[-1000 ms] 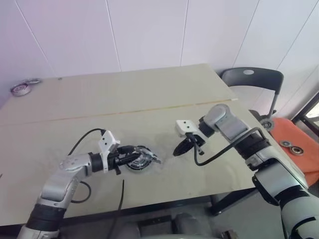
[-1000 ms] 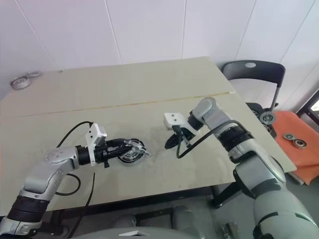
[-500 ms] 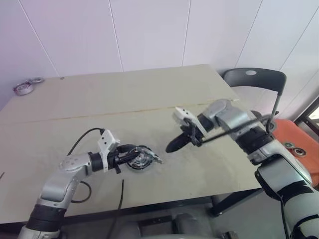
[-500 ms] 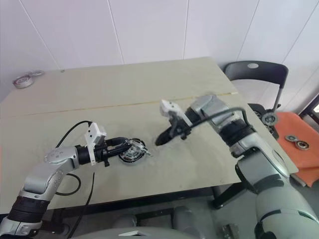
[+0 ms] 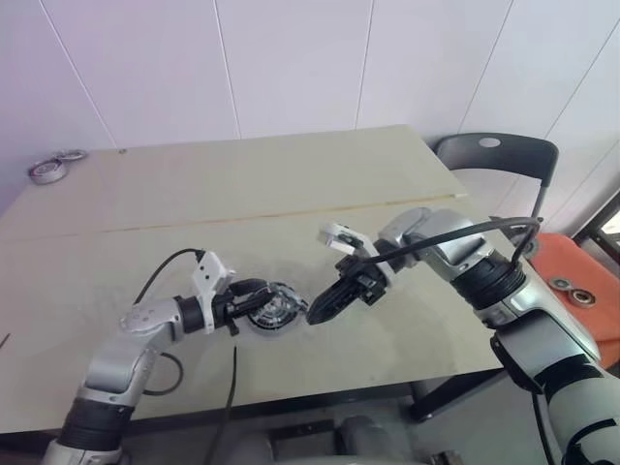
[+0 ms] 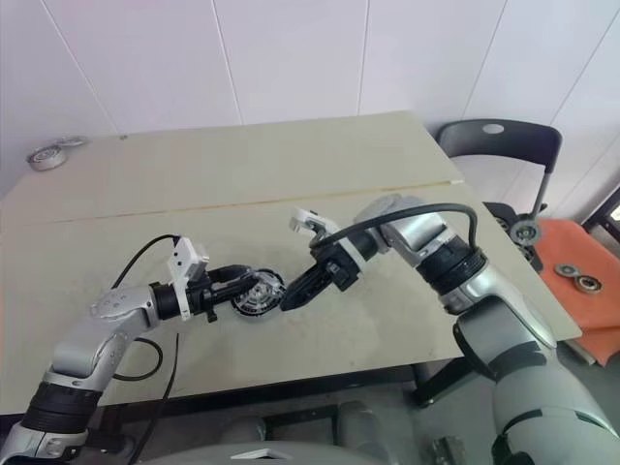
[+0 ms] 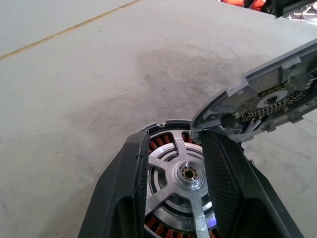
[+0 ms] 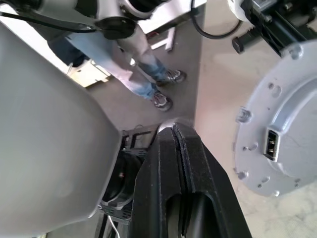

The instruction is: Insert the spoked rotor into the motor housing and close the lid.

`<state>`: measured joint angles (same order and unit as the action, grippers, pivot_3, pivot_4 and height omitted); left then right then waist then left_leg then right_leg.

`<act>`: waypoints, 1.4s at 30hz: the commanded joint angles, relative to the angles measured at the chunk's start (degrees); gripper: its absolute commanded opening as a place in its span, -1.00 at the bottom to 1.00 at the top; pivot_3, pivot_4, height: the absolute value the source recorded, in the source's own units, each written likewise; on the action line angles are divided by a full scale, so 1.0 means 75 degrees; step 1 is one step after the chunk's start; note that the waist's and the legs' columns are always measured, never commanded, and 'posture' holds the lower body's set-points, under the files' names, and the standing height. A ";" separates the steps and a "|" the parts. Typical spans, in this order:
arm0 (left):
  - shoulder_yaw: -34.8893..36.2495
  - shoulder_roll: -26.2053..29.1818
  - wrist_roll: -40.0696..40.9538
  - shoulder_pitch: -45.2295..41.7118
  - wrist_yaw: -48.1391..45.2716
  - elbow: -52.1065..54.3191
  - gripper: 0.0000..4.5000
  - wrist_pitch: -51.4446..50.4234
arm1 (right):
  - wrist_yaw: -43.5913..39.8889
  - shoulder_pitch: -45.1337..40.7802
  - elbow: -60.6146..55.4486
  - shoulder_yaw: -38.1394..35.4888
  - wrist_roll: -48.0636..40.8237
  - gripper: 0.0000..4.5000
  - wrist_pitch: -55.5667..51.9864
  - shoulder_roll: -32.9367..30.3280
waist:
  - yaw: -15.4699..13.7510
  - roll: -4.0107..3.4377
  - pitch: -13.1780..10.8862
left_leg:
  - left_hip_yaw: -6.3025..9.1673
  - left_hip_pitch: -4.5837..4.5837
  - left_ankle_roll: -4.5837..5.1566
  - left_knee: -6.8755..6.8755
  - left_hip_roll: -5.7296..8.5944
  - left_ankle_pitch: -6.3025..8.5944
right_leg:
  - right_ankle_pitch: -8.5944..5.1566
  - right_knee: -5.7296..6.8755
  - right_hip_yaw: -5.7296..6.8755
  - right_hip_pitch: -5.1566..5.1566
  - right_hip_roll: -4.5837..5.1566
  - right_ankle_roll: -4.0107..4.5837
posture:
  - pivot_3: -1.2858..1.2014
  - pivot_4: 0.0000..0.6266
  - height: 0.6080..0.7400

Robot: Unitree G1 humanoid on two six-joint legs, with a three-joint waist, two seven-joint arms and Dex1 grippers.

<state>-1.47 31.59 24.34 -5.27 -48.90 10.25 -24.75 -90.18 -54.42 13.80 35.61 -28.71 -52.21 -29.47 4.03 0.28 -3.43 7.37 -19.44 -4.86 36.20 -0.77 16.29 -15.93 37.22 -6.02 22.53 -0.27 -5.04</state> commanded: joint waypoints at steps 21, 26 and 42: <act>0.0108 -0.0032 0.0000 -0.0179 0.0083 0.0206 -0.23 0.0127 | -0.0309 -0.0339 0.1182 0.0147 0.0270 -1.00 0.2475 -0.0778 | 0.0003 0.0001 0.0000 | 0.0000 0.0001 0.0000 -0.0004 0.0000 0.0000 | 0.0000 -0.0004 0.0000 -0.0001 0.0000 0.0000 | 0.03 -1.00 1.00; 0.0089 -0.0073 -0.0010 -0.0231 0.0115 0.0182 -0.23 0.0132 | -0.0309 -0.0177 0.0891 0.0332 0.0372 -1.00 0.2224 -0.0525 | -0.0002 0.0000 -0.0001 | 0.0000 -0.0001 0.0000 -0.0005 0.0000 0.0000 | 0.0000 -0.0004 -0.0001 0.0001 0.0000 0.0000 | 0.03 -1.00 1.00; 0.0083 -0.0223 0.0000 -0.0106 0.0330 0.0322 -0.23 0.0122 | 0.0209 -0.0190 0.0756 -0.0374 0.0569 -1.00 0.0866 0.1235 | -0.0002 0.0000 0.0000 | 0.0002 -0.0001 0.0000 -0.0005 0.0000 0.0000 | 0.0001 0.0000 0.0000 0.0002 0.0000 0.0001 | 0.03 -1.00 1.00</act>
<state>-1.41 30.16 24.24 -5.38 -46.88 10.30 -24.68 -89.68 -54.57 20.48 35.01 -23.79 -44.81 -21.70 4.02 0.27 -3.43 7.38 -19.44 -4.86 36.15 -0.77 16.29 -15.93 37.22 -6.03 22.55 -0.27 -5.04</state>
